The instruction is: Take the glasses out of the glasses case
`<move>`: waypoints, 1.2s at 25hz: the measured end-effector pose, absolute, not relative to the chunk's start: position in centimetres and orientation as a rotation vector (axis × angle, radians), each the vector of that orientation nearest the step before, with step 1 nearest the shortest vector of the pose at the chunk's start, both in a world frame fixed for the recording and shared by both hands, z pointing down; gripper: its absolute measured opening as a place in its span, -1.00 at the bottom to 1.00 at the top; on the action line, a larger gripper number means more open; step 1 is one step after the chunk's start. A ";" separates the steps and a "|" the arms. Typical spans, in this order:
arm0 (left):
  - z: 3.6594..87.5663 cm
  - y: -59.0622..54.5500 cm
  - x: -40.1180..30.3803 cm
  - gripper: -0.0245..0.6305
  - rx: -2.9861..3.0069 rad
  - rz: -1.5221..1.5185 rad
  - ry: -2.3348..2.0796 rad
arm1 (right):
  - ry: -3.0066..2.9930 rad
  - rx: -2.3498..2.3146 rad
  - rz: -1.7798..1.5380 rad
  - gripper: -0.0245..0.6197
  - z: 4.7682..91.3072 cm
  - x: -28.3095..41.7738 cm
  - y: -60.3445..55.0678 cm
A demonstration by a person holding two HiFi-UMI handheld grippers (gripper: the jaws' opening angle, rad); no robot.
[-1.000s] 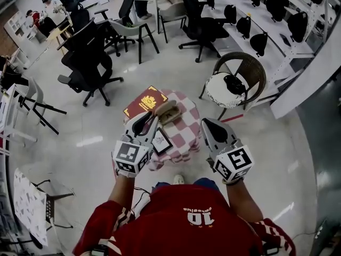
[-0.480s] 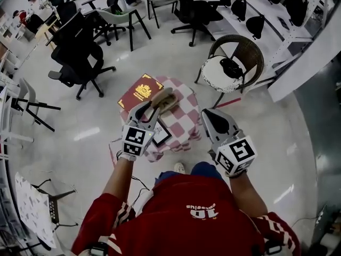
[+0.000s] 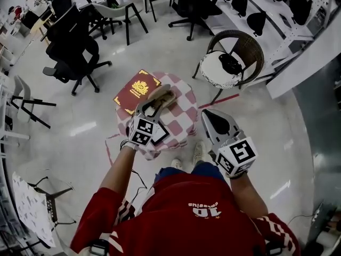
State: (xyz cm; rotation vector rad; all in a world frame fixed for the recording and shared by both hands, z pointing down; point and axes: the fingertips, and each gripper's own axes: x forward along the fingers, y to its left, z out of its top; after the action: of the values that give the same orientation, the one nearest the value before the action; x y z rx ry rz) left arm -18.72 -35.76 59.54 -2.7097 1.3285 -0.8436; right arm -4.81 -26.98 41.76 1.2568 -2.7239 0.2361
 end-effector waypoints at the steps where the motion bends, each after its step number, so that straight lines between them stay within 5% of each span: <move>1: 60.3 -36.1 -18.6 -0.59 -2.710 -0.866 1.330 | -2.722 1.256 0.238 -0.88 41.9 -4.7 -27.2; 30: 79.9 -46.3 -19.1 -0.59 -2.546 -1.440 1.617 | -2.692 1.169 0.388 -0.88 48.8 1.2 -38.2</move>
State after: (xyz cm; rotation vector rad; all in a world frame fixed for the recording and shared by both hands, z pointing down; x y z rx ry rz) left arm -19.13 -46.30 79.89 -2.5461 1.6172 -1.4404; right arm 1.17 -38.19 48.80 1.1694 -2.6916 0.3876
